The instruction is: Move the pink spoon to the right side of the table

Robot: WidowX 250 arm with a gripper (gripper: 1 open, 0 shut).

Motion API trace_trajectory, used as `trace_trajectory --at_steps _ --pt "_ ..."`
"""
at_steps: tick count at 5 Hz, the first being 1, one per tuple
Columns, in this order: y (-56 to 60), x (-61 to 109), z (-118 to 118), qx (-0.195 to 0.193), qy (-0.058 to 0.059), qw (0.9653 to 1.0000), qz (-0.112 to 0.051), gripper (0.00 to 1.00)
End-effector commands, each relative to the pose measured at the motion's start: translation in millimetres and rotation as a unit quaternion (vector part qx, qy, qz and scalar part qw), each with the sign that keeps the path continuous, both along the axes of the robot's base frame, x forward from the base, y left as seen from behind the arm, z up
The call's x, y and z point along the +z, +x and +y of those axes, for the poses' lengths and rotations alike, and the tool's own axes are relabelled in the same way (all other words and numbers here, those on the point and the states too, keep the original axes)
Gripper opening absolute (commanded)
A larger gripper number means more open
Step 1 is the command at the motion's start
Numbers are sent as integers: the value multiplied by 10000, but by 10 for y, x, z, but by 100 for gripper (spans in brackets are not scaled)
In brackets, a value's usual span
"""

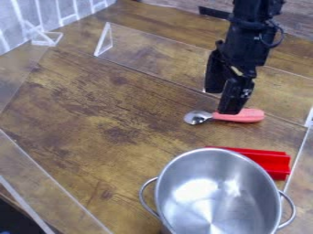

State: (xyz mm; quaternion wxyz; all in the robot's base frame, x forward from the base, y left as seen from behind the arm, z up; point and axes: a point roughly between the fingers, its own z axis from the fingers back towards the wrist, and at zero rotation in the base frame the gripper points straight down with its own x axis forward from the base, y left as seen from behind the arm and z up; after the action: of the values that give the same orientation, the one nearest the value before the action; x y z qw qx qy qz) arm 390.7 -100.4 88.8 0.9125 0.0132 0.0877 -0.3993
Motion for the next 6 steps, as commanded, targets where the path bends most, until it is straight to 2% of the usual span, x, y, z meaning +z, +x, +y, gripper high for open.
trace_trajectory --at_steps 1,2,4,5,6 --pt "126 212 163 203 -72 9990 -380 100" --pt "205 155 234 331 -61 9985 -426 100" --pt "147 -190 299 314 -165 9986 -384 100" --pt "129 -258 317 52 -187 9992 -354 0" --pt "85 -108 327 -100 -128 9989 -448 0"
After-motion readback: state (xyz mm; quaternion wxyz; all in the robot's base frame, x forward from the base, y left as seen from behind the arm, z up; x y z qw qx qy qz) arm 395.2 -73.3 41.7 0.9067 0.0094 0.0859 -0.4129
